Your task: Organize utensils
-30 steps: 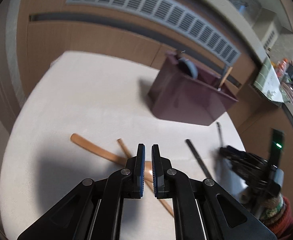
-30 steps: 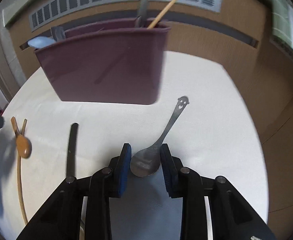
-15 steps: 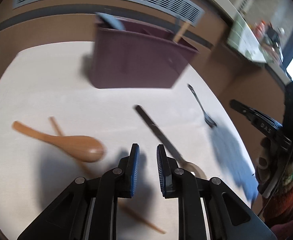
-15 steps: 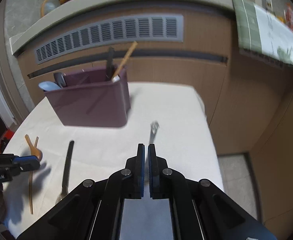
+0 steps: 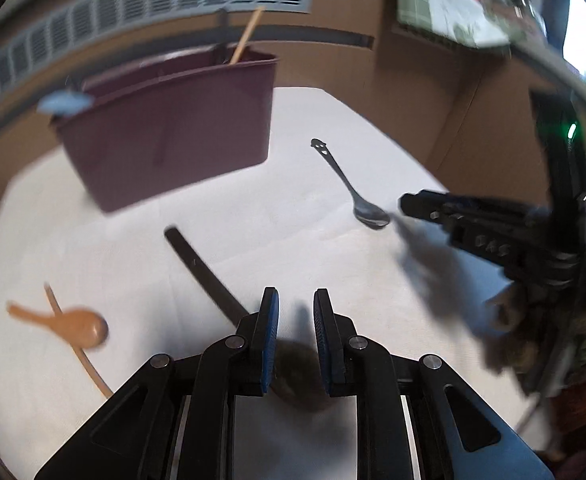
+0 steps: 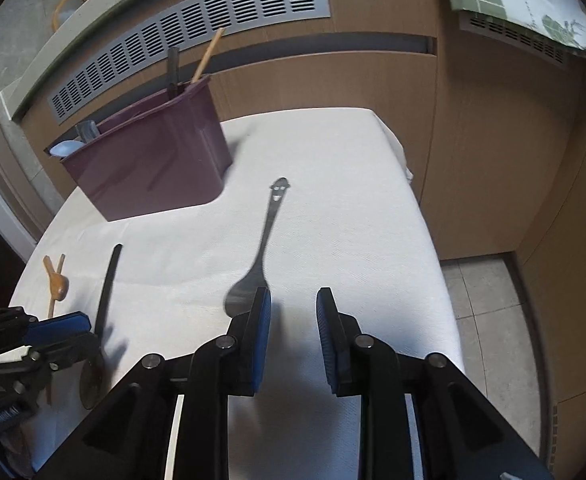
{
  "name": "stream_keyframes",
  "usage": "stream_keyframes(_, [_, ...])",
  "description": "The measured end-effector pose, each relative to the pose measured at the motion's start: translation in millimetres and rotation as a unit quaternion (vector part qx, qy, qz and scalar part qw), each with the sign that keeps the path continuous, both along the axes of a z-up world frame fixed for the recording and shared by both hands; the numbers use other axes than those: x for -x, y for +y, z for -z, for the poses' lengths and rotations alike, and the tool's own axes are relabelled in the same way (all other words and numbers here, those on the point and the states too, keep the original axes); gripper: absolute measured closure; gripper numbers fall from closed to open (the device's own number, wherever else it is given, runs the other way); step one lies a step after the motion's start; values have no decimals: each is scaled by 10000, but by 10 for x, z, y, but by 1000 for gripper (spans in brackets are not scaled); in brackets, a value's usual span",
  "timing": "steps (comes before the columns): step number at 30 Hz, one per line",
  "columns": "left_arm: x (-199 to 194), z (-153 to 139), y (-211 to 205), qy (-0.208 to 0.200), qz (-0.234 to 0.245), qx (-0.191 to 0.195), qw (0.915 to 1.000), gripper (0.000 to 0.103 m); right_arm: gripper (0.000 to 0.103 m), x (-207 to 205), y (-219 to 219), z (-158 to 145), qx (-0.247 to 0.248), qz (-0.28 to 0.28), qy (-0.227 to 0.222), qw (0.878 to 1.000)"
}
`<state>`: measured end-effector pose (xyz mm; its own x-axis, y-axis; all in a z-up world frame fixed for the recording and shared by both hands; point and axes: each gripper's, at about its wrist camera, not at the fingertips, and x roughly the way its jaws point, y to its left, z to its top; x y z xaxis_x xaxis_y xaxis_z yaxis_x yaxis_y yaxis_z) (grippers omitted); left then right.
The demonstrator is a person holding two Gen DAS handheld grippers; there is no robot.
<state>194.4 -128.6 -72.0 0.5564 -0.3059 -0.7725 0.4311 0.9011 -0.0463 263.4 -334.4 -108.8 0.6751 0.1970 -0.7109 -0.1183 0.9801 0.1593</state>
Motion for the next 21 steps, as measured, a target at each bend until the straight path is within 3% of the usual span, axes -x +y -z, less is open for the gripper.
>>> stream_keyframes(3, [-46, 87, 22, -103, -172, -397, 9990, 84, 80, 22, -53, 26, -99, 44, 44, 9999])
stream_keyframes(10, [-90, 154, 517, 12, -623, -441, 9971, 83, 80, -93, 60, -17, -71, -286, 49, 9996])
stream_keyframes(13, [-136, 144, 734, 119, -857, -259, 9959, 83, 80, -269, 179, -2, 93, -471, 104, 9988])
stream_keyframes(18, [-190, 132, 1077, 572, -1047, 535, 9914, 84, 80, -678, 369, 66, 412, -504, 225, 9976])
stream_keyframes(21, [-220, 148, 1160, 809, -1038, 784, 9882, 83, 80, -823, 506, 75, 799, -568, 193, 9950])
